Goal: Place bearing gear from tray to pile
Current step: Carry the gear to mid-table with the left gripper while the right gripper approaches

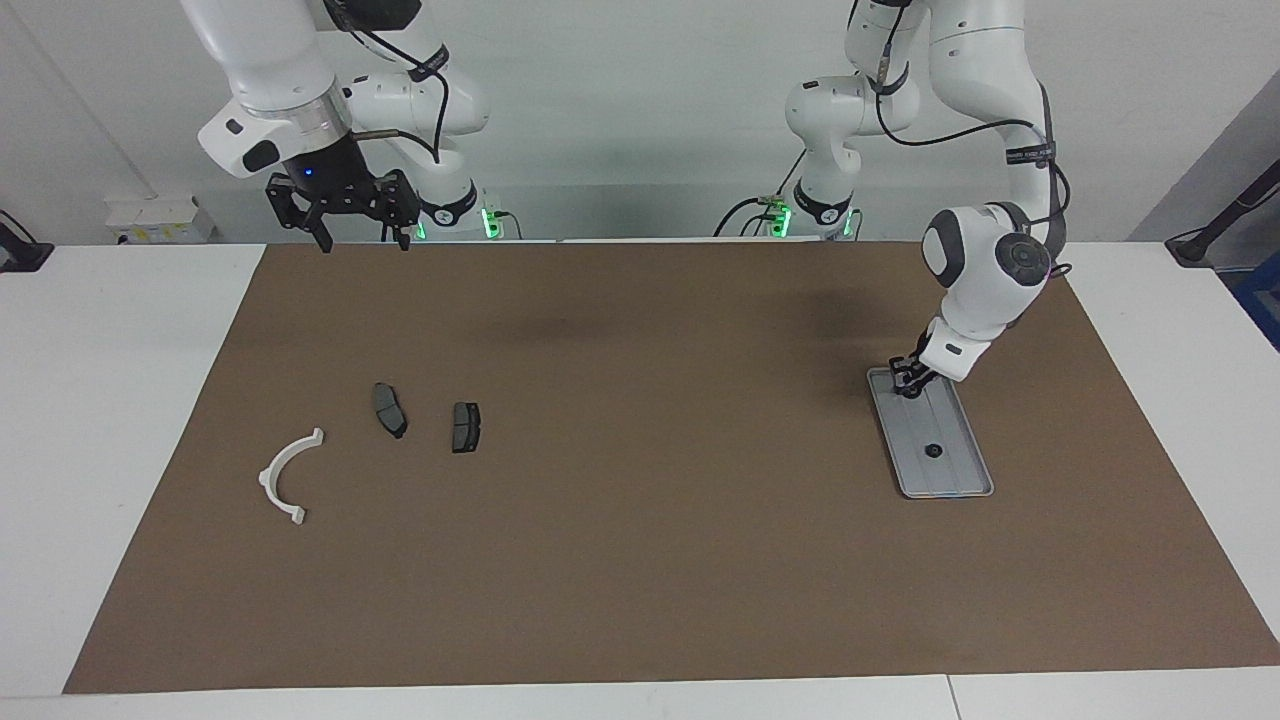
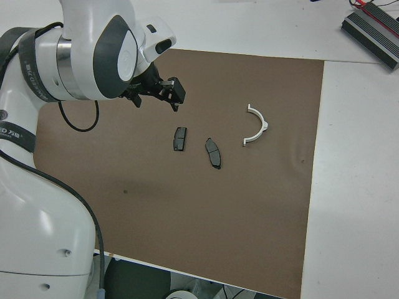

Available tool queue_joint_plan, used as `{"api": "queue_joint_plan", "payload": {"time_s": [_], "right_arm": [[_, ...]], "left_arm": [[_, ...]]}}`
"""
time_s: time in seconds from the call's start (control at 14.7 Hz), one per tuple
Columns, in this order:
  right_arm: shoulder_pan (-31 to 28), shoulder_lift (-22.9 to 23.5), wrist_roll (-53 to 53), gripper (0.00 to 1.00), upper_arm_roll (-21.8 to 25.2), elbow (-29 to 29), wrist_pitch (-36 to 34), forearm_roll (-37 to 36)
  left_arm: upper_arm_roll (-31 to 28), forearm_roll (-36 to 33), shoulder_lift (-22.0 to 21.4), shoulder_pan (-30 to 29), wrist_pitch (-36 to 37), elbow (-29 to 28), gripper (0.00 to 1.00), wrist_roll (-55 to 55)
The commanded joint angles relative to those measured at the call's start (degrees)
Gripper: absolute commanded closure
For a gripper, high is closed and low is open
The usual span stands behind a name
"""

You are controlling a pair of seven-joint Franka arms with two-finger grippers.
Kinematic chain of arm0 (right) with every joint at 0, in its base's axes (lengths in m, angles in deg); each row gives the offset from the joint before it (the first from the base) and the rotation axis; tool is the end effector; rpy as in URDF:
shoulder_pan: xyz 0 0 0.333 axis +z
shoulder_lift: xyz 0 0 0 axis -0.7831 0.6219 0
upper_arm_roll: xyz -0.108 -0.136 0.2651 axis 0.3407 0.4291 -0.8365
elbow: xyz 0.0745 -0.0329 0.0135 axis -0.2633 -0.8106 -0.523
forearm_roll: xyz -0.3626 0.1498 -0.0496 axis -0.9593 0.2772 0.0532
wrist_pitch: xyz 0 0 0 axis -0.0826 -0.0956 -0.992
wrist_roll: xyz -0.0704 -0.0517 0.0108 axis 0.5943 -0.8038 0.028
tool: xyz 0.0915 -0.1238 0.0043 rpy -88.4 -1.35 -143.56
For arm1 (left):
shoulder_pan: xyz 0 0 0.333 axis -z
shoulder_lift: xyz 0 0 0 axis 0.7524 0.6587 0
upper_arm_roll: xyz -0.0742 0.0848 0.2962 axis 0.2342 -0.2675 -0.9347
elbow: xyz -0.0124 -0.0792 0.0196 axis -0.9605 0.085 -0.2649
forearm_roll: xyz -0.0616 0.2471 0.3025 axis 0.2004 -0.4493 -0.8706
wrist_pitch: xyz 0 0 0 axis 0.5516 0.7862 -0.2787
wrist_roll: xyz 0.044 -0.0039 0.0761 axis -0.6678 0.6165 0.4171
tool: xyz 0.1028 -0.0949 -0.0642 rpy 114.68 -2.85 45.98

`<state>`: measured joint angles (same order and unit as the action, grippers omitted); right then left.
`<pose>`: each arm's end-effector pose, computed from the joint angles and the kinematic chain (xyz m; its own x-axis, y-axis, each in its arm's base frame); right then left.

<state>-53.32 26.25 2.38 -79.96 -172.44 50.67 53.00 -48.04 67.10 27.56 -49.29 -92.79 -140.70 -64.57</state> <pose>0.5109 0.0559 0.5824 0.9984 -0.0462 -0.0317 -0.0462 -0.9989 -0.0006 0.5230 0.0031 0.2561 0.9939 0.0832 -0.0717 0.0831 -0.9965 -0.0049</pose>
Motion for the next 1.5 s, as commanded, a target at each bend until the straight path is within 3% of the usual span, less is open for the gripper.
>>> {"api": "queue_joint_plan", "payload": {"time_s": [0.0, 0.2, 0.41, 0.68, 0.89, 1.02, 1.43], "right_arm": [[1.8, -1.9, 9.8, 0.01, -1.1, -4.3, 3.7, 0.8], [5.0, -1.6, 15.9, 0.0, -1.1, -6.8, 7.7, 0.8], [6.6, -1.5, 19.0, 0.0, -1.1, -11.0, 13.7, 0.8], [6.7, -1.4, 20.7, 0.0, -1.1, -13.5, 16.1, 0.8], [6.7, -1.4, 19.9, 0.0, -1.1, -13.6, 16.2, 0.8], [6.6, -1.4, 19.7, 0.0, -1.1, -13.7, 16.0, 0.8], [6.4, -1.5, 19.9, 0.0, -1.1, -13.9, 15.9, 0.9]], "left_arm": [[0.0, 2.1, 0.6, 0.3, 2.5, 5.3, 0.87, 0.8], [0.0, 6.8, 0.7, 4.5, 8.0, 13.0, 0.87, 7.0], [-0.2, 6.2, 2.4, 15.2, 7.6, 16.4, 0.86, 23.7], [-0.2, 2.6, 3.7, 25.3, 7.9, 18.8, 0.86, 36.1], [-0.6, 1.5, 15.4, 33.3, 7.5, 26.4, 0.86, 44.6], [-0.5, 1.2, 18.0, 33.9, 6.0, 29.0, 0.86, 46.7], [-0.4, 1.4, 18.7, 33.6, 1.9, 26.5, 0.86, 48.6]]}}
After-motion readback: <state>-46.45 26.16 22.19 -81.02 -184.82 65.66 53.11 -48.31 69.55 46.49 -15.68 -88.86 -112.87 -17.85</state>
